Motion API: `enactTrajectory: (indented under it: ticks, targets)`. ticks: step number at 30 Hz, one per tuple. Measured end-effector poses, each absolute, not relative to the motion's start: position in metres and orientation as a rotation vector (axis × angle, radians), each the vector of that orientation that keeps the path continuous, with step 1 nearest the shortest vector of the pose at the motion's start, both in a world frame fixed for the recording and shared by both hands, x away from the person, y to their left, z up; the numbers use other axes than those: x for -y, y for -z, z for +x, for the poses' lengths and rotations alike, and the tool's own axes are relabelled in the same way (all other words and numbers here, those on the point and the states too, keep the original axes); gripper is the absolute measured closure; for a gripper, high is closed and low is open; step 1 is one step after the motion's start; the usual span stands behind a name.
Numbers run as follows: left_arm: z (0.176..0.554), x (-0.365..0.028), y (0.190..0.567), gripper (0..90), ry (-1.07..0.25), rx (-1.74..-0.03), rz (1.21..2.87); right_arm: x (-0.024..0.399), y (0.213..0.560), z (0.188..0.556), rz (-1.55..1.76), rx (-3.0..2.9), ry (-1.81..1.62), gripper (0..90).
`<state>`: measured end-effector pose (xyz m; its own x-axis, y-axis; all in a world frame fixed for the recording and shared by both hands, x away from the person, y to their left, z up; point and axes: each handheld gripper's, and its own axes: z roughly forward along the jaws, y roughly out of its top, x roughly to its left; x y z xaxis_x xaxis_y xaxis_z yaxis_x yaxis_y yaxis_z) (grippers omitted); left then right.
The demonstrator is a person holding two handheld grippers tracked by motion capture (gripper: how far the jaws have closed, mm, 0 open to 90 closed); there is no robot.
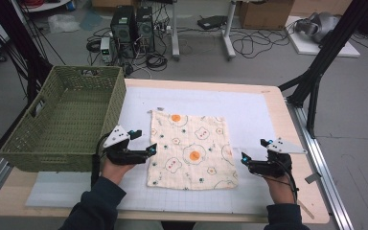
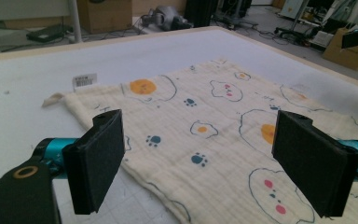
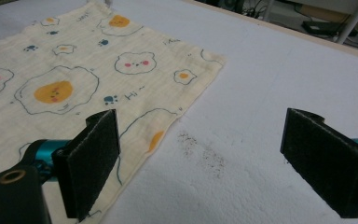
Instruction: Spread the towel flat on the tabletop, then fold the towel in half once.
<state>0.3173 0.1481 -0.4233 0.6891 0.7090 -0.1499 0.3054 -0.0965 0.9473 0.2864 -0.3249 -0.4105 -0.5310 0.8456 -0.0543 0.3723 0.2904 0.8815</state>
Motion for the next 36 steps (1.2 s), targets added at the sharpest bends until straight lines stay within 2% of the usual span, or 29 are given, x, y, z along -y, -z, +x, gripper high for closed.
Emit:
enactTrajectory:
  ticks: [30,36]
  targets:
    - [0.322,-0.149,0.425,18.8,-0.378,-0.891,1.667,0.321,0.413,0.295,1.107,-2.037,-1.205,10.9]
    - [0.336,-0.14,0.419,19.4,-0.392,-0.904,1.674,0.316,0.415,0.296,1.082,-2.085,-1.196,10.9]
